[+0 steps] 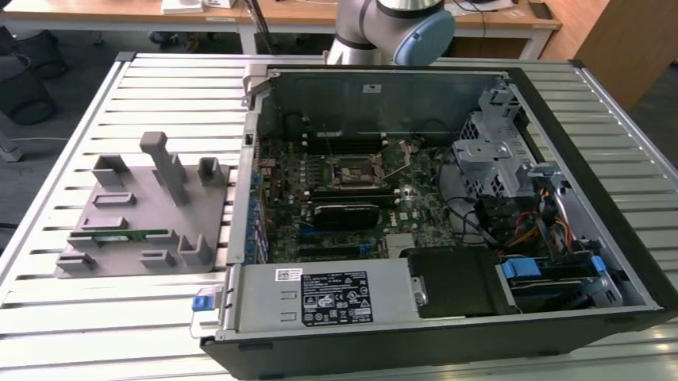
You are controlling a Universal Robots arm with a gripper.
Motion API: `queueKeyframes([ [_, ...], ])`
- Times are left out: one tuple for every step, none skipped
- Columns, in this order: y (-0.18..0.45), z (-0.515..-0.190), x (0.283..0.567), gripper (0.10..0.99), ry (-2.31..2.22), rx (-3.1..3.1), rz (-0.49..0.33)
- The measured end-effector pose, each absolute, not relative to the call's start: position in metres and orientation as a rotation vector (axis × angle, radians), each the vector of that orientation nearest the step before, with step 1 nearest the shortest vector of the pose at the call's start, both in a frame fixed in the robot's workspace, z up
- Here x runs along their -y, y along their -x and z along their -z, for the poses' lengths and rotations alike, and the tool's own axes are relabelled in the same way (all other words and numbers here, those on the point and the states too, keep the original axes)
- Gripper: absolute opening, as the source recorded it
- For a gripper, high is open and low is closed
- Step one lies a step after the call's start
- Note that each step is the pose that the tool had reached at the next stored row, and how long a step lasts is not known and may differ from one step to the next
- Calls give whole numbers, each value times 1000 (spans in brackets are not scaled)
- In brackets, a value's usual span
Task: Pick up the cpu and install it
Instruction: 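Pick up the cpu and move it towards the insertion slot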
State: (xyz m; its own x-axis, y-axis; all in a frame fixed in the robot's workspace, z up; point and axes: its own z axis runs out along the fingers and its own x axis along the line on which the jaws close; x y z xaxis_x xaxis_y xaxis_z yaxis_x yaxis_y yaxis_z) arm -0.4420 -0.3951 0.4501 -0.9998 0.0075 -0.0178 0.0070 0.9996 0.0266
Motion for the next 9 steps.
queueKeyframes([
  [442,-452,395,541,-11,-3123,-42],
  [442,-453,395,541,-11,-3124,-41],
  [441,-453,395,541,-12,-3123,-41],
  [440,-453,395,541,-12,-3124,-41],
  [438,-453,395,541,-11,-3124,-41],
  [436,-454,395,541,-11,-3124,-41],
  [434,-453,395,541,-11,-3124,-41],
  [431,-453,395,541,-11,-3124,-41],
  [428,-453,395,541,-11,-3123,-41],
])
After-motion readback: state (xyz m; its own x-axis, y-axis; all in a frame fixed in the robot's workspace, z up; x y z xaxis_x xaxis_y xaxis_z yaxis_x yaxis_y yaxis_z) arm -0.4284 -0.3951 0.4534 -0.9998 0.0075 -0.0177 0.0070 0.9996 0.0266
